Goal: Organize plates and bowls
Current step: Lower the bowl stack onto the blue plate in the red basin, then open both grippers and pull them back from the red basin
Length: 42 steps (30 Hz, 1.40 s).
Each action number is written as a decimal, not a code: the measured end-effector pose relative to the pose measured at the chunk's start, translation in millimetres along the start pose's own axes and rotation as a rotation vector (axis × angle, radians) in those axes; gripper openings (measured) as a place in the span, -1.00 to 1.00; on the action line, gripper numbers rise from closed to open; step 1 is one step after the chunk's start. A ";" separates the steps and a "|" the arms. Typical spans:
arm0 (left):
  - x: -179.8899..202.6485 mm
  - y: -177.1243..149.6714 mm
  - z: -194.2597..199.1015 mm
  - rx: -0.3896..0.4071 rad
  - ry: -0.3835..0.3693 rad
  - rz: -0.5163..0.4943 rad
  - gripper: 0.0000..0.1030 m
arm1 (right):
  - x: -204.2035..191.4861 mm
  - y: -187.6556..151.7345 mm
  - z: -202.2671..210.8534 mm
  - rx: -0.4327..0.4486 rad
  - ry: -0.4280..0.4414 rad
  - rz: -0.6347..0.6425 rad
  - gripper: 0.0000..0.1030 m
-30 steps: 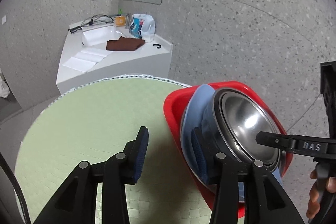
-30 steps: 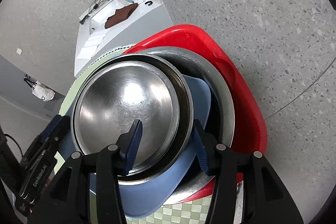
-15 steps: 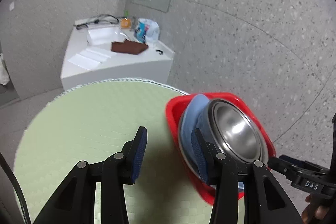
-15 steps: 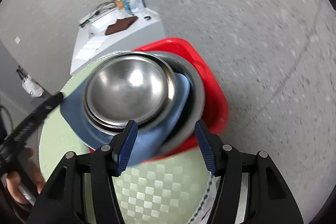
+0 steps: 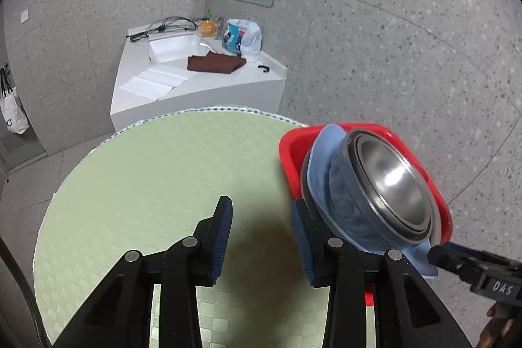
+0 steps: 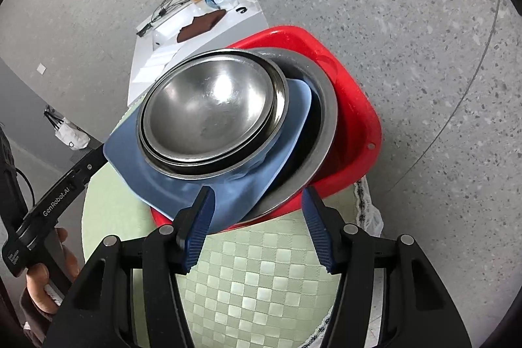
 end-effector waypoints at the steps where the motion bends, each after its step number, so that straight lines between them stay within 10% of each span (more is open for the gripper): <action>1: 1.1 1.7 -1.4 0.003 -0.010 0.003 -0.35 | -0.1 -0.7 -0.1 -0.003 0.002 0.001 0.10; 9: 11.3 -1.7 -12.8 -0.039 -0.034 -0.030 -0.70 | -3.4 0.9 0.3 -0.004 0.016 0.013 -0.01; 19: 10.1 0.1 -13.5 -0.055 -0.019 -0.023 -0.65 | -1.5 2.2 7.4 0.019 -0.008 0.032 0.00; 32: 18.8 -34.1 96.9 0.072 -0.001 -0.057 0.29 | -50.1 -28.0 72.7 0.160 -0.027 0.146 0.19; 42: 16.9 -132.0 261.1 0.206 0.031 -0.079 0.76 | -84.2 -113.0 170.7 0.307 -0.051 0.183 0.54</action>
Point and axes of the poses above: each gripper's, at about its wrist camera, not at the fingertips, and z roughly against the way its jaws point, x to its right, y to its top, the point moved 7 cm from there along -z, roughly the way its jaws point, and after that the axes turned 1 degree about y, right-handed, at the moved point
